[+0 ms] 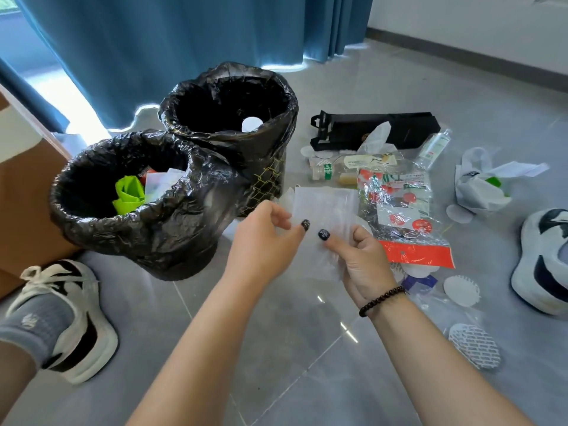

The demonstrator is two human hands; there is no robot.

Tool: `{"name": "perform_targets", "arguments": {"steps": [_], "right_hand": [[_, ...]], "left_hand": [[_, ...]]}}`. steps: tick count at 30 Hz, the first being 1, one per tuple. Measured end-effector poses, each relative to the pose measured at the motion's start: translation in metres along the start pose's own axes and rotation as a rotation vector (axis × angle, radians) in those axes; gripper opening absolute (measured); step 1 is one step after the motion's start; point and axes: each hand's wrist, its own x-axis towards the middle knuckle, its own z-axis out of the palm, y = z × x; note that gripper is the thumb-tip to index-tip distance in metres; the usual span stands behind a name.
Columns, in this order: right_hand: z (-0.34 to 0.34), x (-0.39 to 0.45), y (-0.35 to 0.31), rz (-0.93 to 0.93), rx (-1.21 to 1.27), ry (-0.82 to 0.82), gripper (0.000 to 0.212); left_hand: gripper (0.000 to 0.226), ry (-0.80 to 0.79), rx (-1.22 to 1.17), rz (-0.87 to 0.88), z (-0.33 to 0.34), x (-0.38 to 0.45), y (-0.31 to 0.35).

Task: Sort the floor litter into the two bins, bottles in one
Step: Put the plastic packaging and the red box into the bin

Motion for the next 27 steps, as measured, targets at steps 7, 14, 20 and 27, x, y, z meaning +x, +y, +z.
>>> {"name": "perform_targets", "arguments": {"steps": [7, 14, 20, 27], "right_hand": [[-0.02, 0.012, -0.018, -0.206, -0.487, 0.156, 0.057], [-0.008, 0.008, -0.023, -0.325, -0.839, 0.063, 0.014], [-0.002, 0.003, -0.016, -0.315, -0.754, -0.062, 0.023], [0.001, 0.0, -0.022, -0.328, -0.547, 0.036, 0.016]], "left_hand": [[0.012, -0.126, -0.293, -0.116, 0.008, -0.001, -0.006], [0.013, -0.202, -0.589, -0.224, 0.012, -0.002, -0.008], [0.013, -0.266, -0.877, -0.368, 0.009, 0.001, -0.006], [0.016, -0.161, -1.016, -0.441, 0.007, 0.007, -0.003]]}}
